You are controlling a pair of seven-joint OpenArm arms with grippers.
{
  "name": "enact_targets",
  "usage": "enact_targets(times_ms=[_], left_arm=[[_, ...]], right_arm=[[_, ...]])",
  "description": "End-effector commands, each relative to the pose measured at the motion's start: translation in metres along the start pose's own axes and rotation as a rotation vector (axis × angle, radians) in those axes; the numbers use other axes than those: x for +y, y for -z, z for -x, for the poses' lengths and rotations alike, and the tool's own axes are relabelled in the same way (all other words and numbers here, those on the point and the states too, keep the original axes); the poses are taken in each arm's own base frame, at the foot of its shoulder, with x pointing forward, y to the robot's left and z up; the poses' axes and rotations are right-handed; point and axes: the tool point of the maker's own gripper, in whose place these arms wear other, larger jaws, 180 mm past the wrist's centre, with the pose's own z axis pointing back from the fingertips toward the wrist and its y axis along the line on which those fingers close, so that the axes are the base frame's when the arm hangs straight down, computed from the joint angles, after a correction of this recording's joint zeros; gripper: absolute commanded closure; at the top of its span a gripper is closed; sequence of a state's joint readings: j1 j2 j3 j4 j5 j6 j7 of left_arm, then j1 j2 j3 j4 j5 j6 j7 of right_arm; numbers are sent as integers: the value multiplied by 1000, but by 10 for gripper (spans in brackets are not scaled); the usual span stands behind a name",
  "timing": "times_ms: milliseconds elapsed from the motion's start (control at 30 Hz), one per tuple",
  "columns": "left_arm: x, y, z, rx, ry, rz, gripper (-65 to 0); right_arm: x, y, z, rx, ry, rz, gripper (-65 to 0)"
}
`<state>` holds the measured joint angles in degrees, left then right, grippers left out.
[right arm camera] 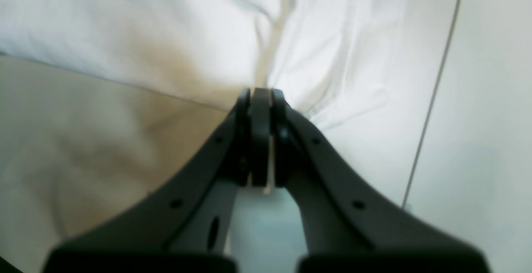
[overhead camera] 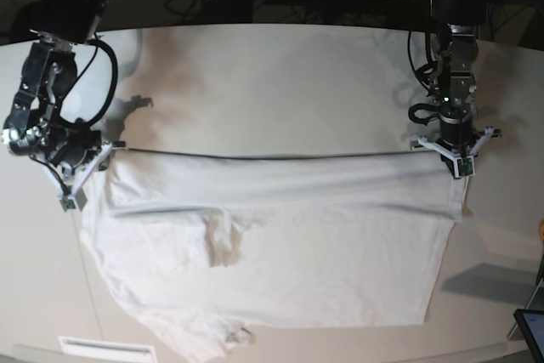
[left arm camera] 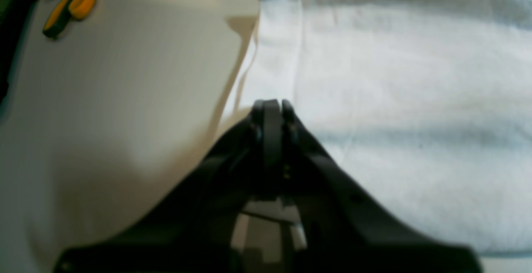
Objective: Fold the T-shirt properly
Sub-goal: 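Pull the folded edge taut by spreading both grippers apart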
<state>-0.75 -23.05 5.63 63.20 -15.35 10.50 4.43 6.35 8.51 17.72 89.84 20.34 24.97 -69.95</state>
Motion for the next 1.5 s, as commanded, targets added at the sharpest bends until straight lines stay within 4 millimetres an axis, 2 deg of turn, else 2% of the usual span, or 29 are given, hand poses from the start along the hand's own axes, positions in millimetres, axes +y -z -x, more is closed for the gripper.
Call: enact_targets(times_ms=[0, 233, 367, 467, 833, 900, 1167, 1467], left_arm=[[9, 1, 2, 21, 7, -20, 0], [12, 0, 4, 22, 7, -26, 0], [14, 0, 4, 23, 9, -29, 0], [14, 0, 4, 23, 9, -29, 0], [15, 1, 4, 22, 10, -30, 0], [15, 1, 4, 22, 10, -30, 0], [16, 1, 3, 20, 19, -31, 0], [16, 2, 1, 19, 18, -31, 0]], right_arm=[[-3, -5, -17, -45, -12, 6, 0], [-8, 0, -19, -67, 6, 6, 0], [-19, 3, -13, -44, 14, 21, 0], [-23, 1, -18, -71, 10, 29, 0], [-45, -8, -19, -65, -7, 78, 0], [-45, -3, -14, -48, 2, 72, 0], [-67, 5, -2, -21, 32, 88, 0], [-67, 4, -5, -28, 28, 89, 0]])
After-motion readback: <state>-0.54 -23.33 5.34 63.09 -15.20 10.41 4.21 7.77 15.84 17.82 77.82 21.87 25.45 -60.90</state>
